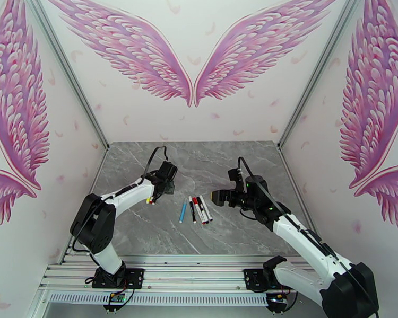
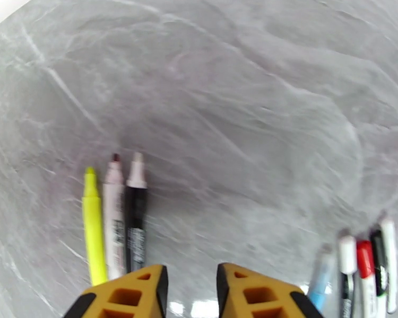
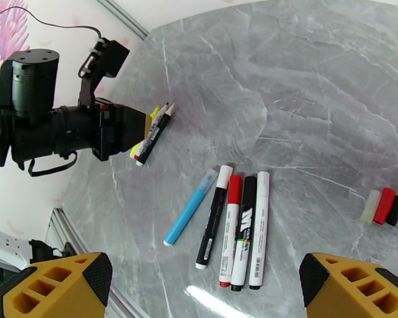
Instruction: Open the pen caps
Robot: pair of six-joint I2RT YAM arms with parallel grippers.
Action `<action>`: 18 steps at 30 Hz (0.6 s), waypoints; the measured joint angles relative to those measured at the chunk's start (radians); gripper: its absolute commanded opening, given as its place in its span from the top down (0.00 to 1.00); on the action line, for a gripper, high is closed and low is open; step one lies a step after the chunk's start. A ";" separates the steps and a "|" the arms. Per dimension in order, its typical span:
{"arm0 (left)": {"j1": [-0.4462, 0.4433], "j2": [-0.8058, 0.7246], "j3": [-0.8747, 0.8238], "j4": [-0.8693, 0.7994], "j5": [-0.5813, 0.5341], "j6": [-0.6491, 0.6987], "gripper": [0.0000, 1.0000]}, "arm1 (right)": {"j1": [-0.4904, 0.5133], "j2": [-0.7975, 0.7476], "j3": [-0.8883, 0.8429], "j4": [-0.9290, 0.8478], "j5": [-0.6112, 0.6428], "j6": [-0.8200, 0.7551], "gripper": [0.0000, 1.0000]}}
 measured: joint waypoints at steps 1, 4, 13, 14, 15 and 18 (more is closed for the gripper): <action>-0.017 -0.001 -0.001 -0.002 0.019 -0.014 0.61 | 0.006 0.000 0.000 -0.004 0.004 -0.002 0.00; -0.071 -0.001 -0.006 -0.014 0.079 -0.069 0.60 | 0.020 -0.002 0.000 -0.023 0.008 -0.010 0.00; -0.175 0.025 0.004 -0.037 0.187 -0.185 0.59 | 0.025 -0.056 -0.010 -0.095 0.030 -0.040 0.00; -0.183 0.039 0.008 -0.040 0.195 -0.196 0.59 | 0.026 -0.062 -0.010 -0.103 0.033 -0.040 0.00; -0.191 0.052 0.011 -0.040 0.201 -0.208 0.58 | 0.027 -0.068 -0.011 -0.110 0.037 -0.041 0.01; -0.216 0.089 0.018 -0.050 0.209 -0.243 0.56 | 0.030 -0.090 -0.021 -0.121 0.049 -0.043 0.01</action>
